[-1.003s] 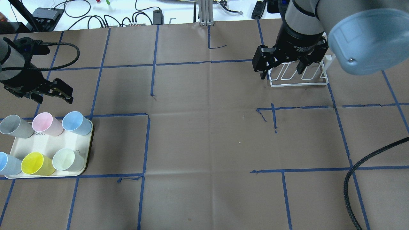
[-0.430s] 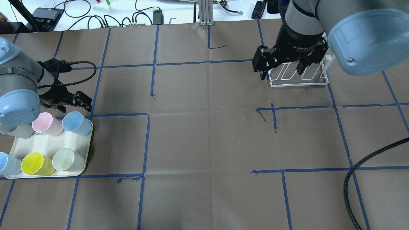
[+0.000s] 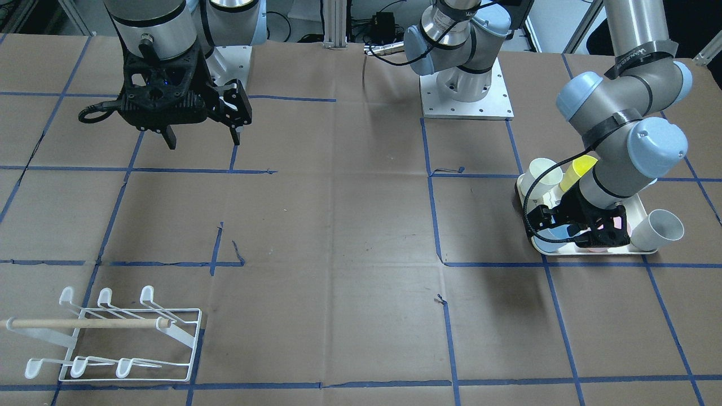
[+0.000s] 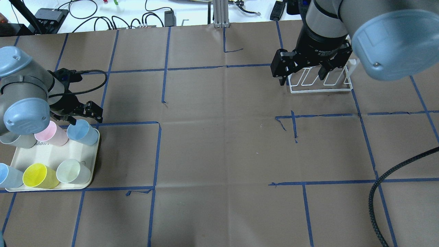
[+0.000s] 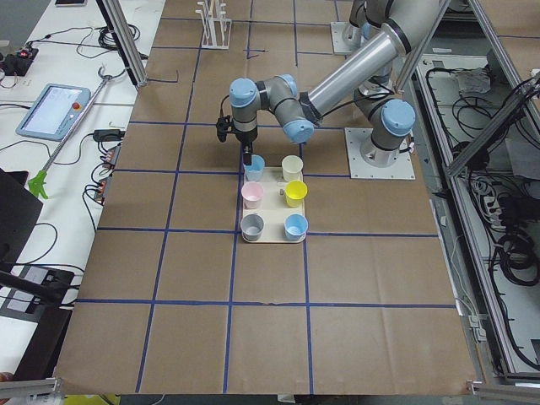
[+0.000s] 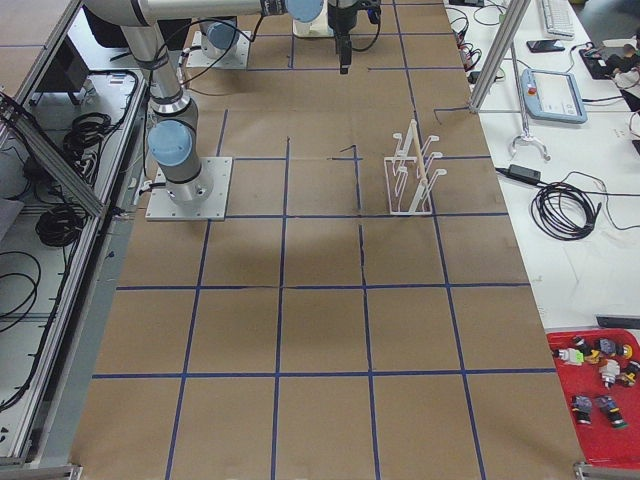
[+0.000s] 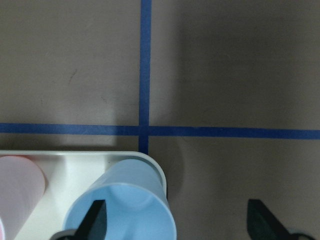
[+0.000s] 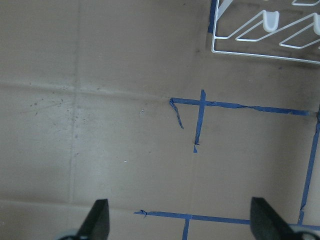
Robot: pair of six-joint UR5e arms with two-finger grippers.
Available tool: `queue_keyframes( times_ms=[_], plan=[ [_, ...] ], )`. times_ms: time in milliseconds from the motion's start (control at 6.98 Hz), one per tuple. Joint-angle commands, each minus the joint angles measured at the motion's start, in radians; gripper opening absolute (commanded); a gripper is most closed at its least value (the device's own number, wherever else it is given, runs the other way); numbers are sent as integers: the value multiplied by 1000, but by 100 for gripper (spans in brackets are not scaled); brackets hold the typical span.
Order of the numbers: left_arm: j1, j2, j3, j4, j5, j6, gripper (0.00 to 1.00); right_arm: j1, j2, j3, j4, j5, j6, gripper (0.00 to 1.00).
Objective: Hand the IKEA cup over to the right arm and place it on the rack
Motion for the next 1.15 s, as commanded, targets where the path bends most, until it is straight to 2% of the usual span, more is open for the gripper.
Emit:
queue_keyframes(
  times_ms=[0, 287, 430, 717, 1003],
  plan=[
    [0, -1, -68, 91, 7, -5, 99, 0, 0, 0, 0, 0, 0, 100],
    [0, 14, -68, 86, 47, -4, 99, 0, 0, 0, 0, 0, 0, 100],
    [0, 16, -65, 86, 48, -4, 95, 0, 0, 0, 0, 0, 0, 100],
    [2, 20, -59, 85, 44, -4, 75, 0, 0, 0, 0, 0, 0, 100],
    [0, 33, -57, 79, 44, -5, 33, 0, 0, 0, 0, 0, 0, 100]
  ],
)
